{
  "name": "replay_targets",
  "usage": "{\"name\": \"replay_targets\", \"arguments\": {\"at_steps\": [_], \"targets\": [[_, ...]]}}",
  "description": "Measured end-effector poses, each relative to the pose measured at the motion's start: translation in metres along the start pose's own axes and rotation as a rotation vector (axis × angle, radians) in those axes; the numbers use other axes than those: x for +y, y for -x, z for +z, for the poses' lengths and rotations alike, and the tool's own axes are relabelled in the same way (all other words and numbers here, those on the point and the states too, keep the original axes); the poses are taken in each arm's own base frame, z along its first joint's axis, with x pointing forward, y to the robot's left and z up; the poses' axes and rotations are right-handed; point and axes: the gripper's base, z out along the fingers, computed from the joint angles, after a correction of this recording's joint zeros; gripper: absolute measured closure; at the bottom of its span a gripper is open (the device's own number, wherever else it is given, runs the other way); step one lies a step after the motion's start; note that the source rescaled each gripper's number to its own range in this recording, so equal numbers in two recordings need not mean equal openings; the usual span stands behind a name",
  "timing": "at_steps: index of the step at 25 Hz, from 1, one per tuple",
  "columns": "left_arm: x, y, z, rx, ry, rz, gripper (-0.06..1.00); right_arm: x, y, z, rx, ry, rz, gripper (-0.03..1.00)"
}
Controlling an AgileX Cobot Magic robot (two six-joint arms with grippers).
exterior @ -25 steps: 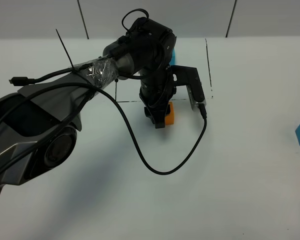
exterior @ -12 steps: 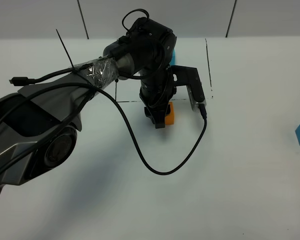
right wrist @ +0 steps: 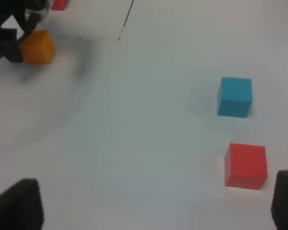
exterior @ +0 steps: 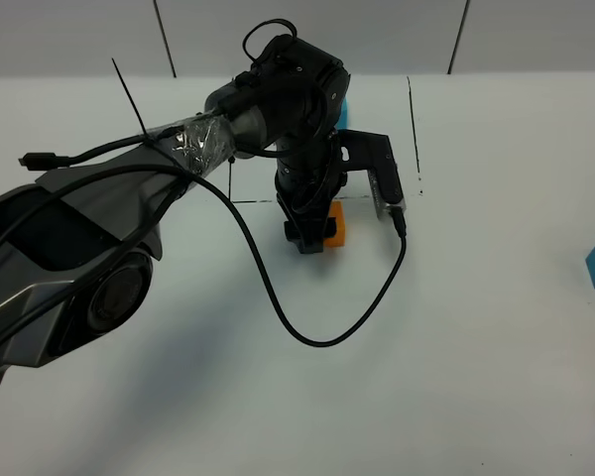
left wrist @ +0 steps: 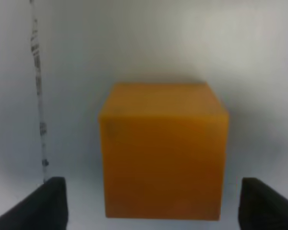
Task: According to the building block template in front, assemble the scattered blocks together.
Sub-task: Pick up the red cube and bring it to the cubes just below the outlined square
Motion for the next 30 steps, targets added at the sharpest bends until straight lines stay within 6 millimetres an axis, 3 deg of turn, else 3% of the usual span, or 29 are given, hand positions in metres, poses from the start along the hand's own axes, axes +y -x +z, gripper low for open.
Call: {"name": "replay_targets", "arguments": {"at_steps": [3, 5, 11, 15, 18, 23, 26, 30], "targets": [[0.000, 0.000, -0.012, -0.015, 0.019, 0.000, 0.12, 0.000, 0.000, 0.000, 0.000, 0.000, 0.000, 0.06], [0.000, -0.001, -0.028, -0.037, 0.041, -0.011, 0.04, 0.000, 0.000, 0.000, 0.000, 0.000, 0.000, 0.07], [-0.002, -0.008, -0.093, -0.136, 0.122, -0.184, 0.00, 0.000, 0.000, 0.000, 0.000, 0.000, 0.000, 0.07], [0.007, -0.029, -0.131, -0.196, 0.172, -0.377, 0.00, 0.000, 0.000, 0.000, 0.000, 0.000, 0.000, 0.07], [0.016, -0.060, -0.149, -0.207, 0.191, -0.546, 0.00, 0.000, 0.000, 0.000, 0.000, 0.000, 0.000, 0.07], [0.023, -0.130, -0.158, -0.148, 0.172, -0.741, 0.00, 0.000, 0.000, 0.000, 0.000, 0.000, 0.000, 0.07], [0.011, -0.173, -0.163, -0.111, 0.140, -0.846, 0.00, 0.000, 0.000, 0.000, 0.000, 0.000, 0.000, 0.07], [-0.023, -0.223, -0.184, -0.130, 0.106, -1.003, 0.00, 0.000, 0.000, 0.000, 0.000, 0.000, 0.000, 0.07]]}}
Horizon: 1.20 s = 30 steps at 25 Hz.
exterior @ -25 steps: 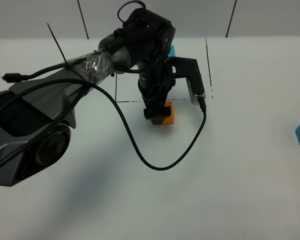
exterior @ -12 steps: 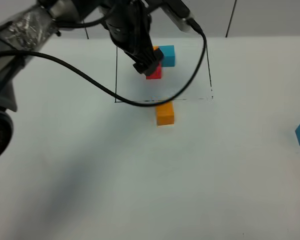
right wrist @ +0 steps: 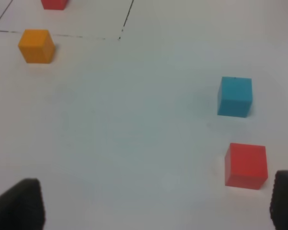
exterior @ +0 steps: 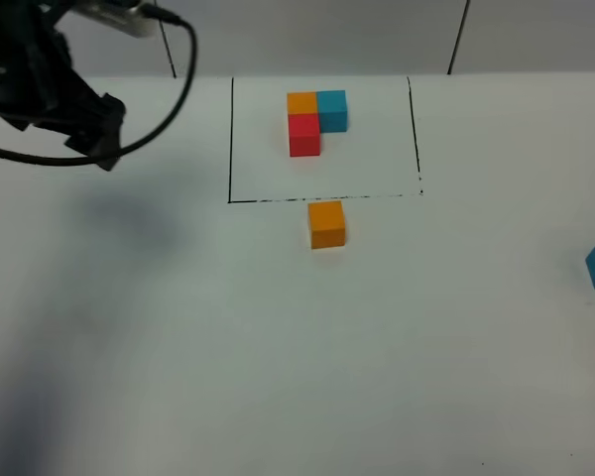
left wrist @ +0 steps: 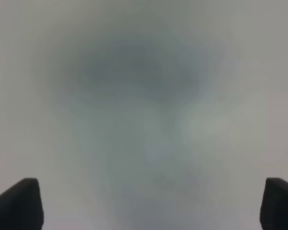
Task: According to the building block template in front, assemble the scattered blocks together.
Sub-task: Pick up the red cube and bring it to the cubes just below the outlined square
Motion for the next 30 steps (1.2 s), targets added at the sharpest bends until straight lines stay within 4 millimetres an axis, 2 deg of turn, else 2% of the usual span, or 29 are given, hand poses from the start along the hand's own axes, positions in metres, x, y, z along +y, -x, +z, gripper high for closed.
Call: {"name": "replay_targets", "arguments": {"at_steps": [2, 6, 10, 13, 17, 20, 24, 30], "targets": [[0.001, -0.029, -0.018, -0.014, 0.004, -0.043, 0.00, 0.000, 0.000, 0.000, 0.000, 0.000, 0.000, 0.07], [-0.011, -0.084, -0.055, -0.088, 0.032, -0.094, 0.00, 0.000, 0.000, 0.000, 0.000, 0.000, 0.000, 0.07], [-0.023, -0.142, -0.080, -0.199, 0.072, -0.189, 0.00, 0.000, 0.000, 0.000, 0.000, 0.000, 0.000, 0.07], [-0.033, -0.186, -0.085, -0.262, 0.094, -0.221, 0.00, 0.000, 0.000, 0.000, 0.000, 0.000, 0.000, 0.07], [-0.045, -0.236, -0.085, -0.363, 0.100, -0.273, 0.00, 0.000, 0.000, 0.000, 0.000, 0.000, 0.000, 0.07], [-0.053, -0.265, -0.076, -0.403, 0.100, -0.294, 0.00, 0.000, 0.000, 0.000, 0.001, 0.000, 0.000, 0.07], [-0.063, -0.292, -0.062, -0.445, 0.067, -0.296, 0.00, 0.000, 0.000, 0.000, 0.001, 0.000, 0.000, 0.07], [-0.080, -0.318, -0.041, -0.505, -0.031, -0.229, 0.00, 0.000, 0.000, 0.000, 0.001, 0.001, 0.001, 0.08]]}}
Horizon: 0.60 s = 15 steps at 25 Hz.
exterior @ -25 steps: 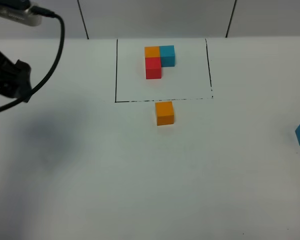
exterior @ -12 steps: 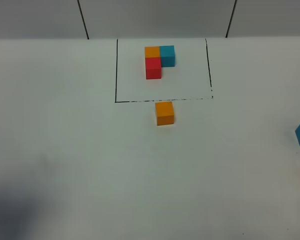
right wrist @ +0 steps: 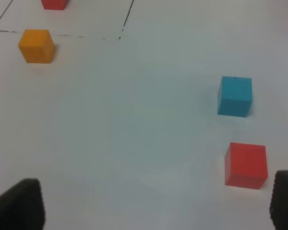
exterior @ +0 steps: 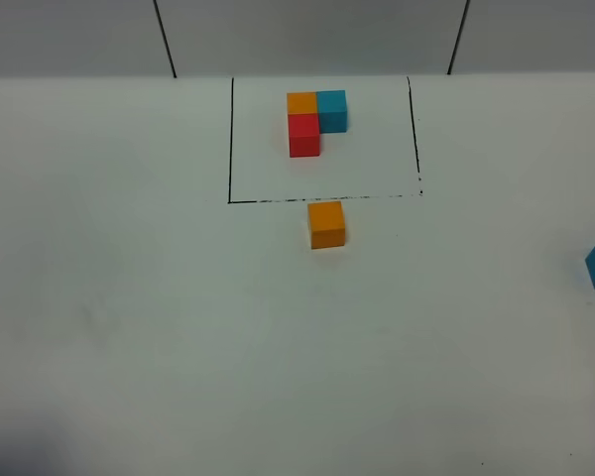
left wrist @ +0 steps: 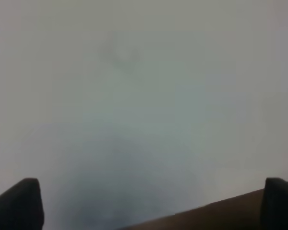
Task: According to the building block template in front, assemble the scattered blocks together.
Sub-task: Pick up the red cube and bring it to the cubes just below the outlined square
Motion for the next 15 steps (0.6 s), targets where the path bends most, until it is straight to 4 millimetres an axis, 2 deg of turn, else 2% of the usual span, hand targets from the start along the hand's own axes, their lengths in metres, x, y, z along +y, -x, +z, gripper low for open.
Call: {"name": "replay_targets", "arguments": {"at_steps": [4, 8, 15], "targets": [[-0.001, -0.019, 0.001, -0.083, -0.019, 0.037, 0.01, 0.000, 0.000, 0.000, 0.000, 0.000, 0.000, 0.08], [-0.002, -0.031, -0.006, -0.208, -0.020, 0.053, 0.02, 0.000, 0.000, 0.000, 0.000, 0.000, 0.000, 0.08], [-0.003, -0.039, -0.013, -0.286, -0.020, 0.064, 0.05, 0.000, 0.000, 0.000, 0.000, 0.000, 0.000, 0.08]]}}
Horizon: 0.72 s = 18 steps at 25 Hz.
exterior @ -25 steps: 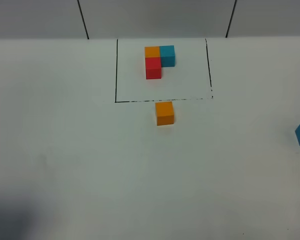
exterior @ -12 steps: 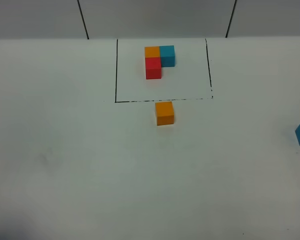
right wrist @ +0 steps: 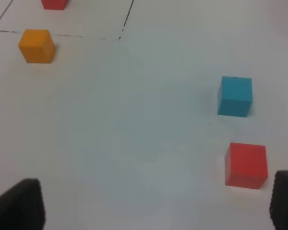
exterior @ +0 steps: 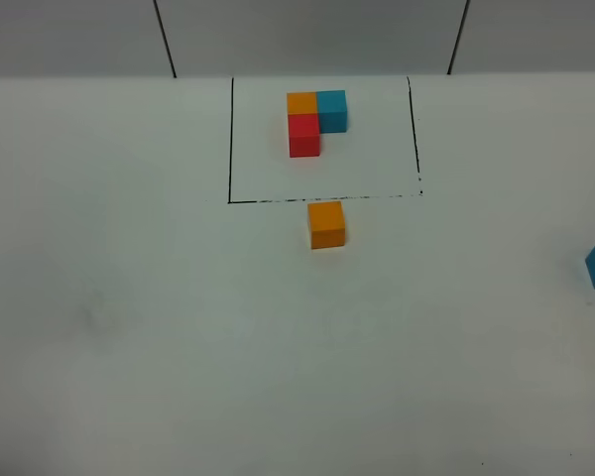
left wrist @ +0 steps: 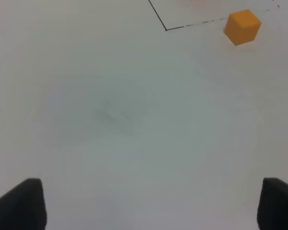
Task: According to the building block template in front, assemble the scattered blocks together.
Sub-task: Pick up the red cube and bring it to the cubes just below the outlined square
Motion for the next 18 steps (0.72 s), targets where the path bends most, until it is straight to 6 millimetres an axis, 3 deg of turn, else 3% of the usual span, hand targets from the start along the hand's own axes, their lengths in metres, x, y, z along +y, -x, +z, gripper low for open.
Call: {"name": "replay_targets", "arguments": {"at_steps": [12, 18], "targets": [[-0.0020, 0.0010, 0.0017, -0.010, 0.117, -0.081, 0.29, 0.0000, -0.0001, 0.0000, 0.001, 0.000, 0.000, 0.08], [-0.0036, 0.0017, 0.0026, -0.015, 0.155, -0.119, 0.32, 0.0000, -0.0001, 0.0000, 0.001, 0.000, 0.000, 0.08]]}}
